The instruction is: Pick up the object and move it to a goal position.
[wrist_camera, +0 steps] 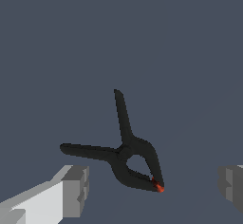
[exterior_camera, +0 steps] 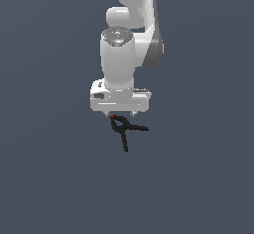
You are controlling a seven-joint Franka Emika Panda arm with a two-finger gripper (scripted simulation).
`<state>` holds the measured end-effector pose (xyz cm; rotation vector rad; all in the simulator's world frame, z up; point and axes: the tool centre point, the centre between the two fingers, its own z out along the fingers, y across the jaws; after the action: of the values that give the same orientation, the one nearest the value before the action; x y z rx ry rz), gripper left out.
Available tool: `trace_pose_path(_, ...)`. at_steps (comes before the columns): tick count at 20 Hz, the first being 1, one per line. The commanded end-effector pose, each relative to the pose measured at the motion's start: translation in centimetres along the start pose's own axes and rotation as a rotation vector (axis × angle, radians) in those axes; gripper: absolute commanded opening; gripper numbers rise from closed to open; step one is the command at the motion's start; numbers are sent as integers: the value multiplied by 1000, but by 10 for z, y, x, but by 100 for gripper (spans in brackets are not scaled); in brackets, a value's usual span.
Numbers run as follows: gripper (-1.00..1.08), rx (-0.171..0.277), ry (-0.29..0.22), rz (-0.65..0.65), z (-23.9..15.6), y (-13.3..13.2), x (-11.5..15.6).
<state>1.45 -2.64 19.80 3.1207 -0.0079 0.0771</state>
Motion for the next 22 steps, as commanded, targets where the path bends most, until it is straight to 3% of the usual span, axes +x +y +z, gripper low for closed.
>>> trace_pose_path(1, 28, 0, 0, 0, 0, 0, 0)
trace_pose_path(14, 28, -8, -21, -8, 3, 10, -1)
trace_pose_path(22, 28, -17, -65, -33, 19, 5, 13)
